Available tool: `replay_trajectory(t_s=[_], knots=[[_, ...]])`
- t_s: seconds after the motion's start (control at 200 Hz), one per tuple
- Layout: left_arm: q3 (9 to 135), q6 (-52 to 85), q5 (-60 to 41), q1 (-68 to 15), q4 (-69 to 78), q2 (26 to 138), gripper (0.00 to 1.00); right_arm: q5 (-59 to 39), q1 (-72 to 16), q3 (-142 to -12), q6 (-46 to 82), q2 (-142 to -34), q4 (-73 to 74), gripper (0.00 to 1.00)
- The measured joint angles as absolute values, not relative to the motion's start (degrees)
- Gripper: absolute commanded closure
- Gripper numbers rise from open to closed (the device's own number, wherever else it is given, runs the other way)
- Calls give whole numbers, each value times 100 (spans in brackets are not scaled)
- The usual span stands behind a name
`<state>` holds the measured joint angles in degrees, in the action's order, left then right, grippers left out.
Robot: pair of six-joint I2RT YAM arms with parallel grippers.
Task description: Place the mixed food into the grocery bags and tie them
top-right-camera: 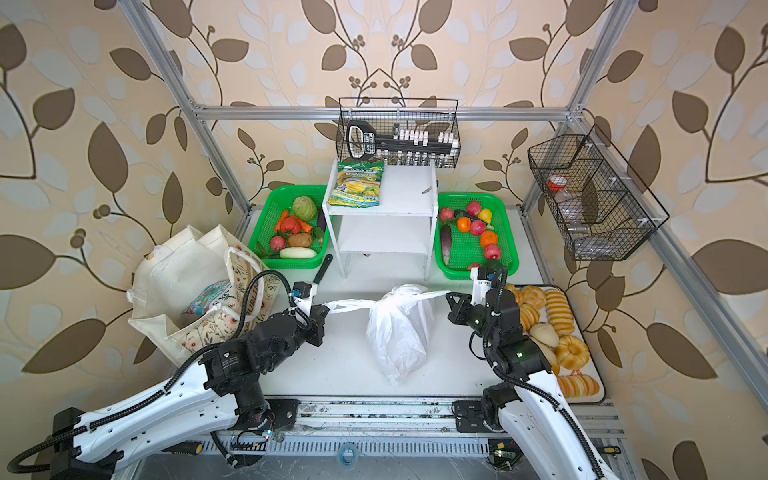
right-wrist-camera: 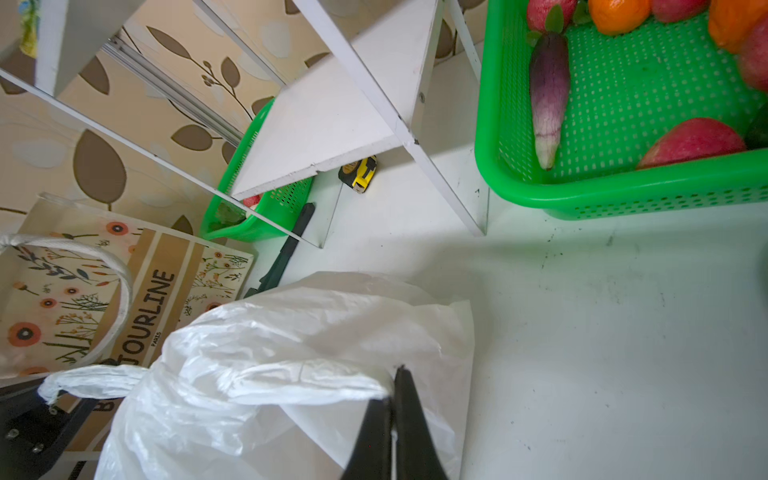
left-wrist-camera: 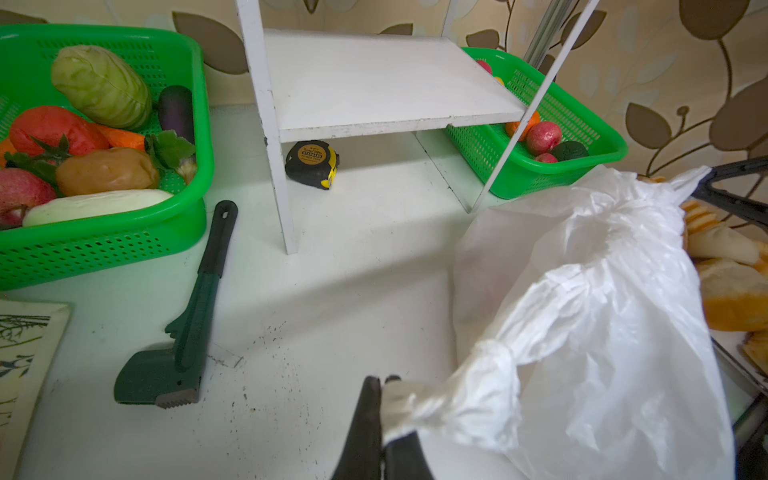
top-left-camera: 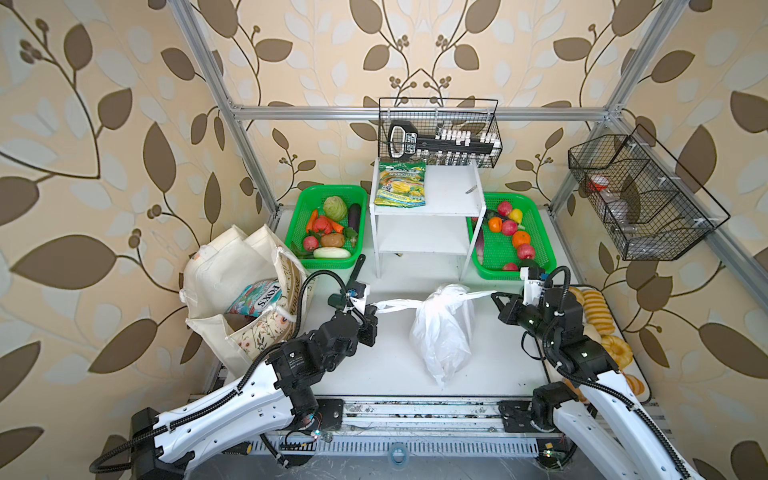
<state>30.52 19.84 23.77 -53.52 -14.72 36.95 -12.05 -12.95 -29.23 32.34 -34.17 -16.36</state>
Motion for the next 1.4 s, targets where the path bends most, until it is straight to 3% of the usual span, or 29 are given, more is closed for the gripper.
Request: replay_trajectory(t_s=[0.15, 0.46, 0.665, 0.875, 0.985, 1.065, 1.13, 1.2, 1.4], knots=[[3059, 2051, 2314, -5352, -1505, 3726, 100, -1201, -1293, -2980, 3238, -3376, -1629, 100], [3297, 1793, 1586, -5240, -1518, 4451, 100, -1614, -1151, -2709, 4442, -2781, -1234, 46], [3323, 1815, 1256, -5240, -1476, 4753, 100, -1634, -1151, -2648, 5470, -2047, -1251, 37], [3323, 1802, 1236, -5240, -1446, 4652, 100, -1750, -1212, -2528, 6206, -2333, -956, 34], [3323, 1754, 1234, -5240, -1411, 4536, 69, -1702, -1302, -2482, 6460, -2714, -862, 35], [3323, 1802, 1199, -5240, -1365, 4480, 40, -1686, -1435, -2421, 6606, -2991, -633, 37], [3326, 1859, 1157, -5240, -1330, 4447, 25, -1680, -1584, -2401, 6674, -3212, -440, 38], [3330, 1929, 1096, -5240, -1282, 4434, 15, -1662, -1715, -2401, 6711, -3435, -261, 39], [3627, 2034, 1100, -5133, -1297, 4541, 4, -1549, -1767, -2399, 6761, -3605, 14, 40]])
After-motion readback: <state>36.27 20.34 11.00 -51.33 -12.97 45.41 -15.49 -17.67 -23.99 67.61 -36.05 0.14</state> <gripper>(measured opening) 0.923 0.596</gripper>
